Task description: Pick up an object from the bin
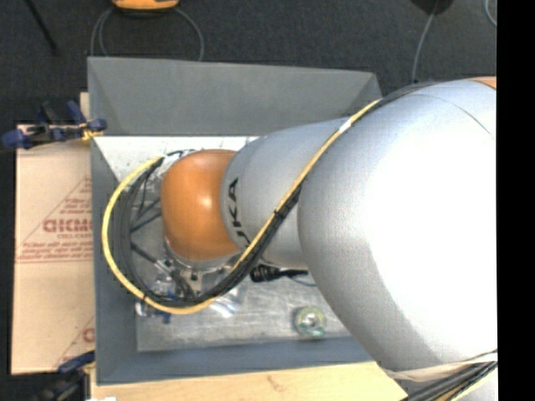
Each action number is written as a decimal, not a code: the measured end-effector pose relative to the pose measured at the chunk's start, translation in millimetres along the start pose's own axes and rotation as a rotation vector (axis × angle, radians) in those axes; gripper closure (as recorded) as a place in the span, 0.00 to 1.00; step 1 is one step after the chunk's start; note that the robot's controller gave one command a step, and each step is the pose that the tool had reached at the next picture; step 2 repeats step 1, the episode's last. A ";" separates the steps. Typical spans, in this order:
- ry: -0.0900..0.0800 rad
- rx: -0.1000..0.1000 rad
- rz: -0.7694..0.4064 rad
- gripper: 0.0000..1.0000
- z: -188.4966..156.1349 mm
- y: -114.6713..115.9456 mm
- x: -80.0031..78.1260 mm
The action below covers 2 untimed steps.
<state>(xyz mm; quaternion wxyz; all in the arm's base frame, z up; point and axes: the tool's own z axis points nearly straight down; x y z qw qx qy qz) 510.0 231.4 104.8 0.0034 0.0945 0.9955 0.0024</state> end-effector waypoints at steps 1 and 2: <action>-0.002 -0.001 -0.003 1.00 -83.4 1.2 -3.4; -0.002 -0.001 -0.003 1.00 -83.4 1.2 -3.4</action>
Offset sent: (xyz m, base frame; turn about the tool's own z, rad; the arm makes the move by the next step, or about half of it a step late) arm 0.0002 0.0001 0.0781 0.0000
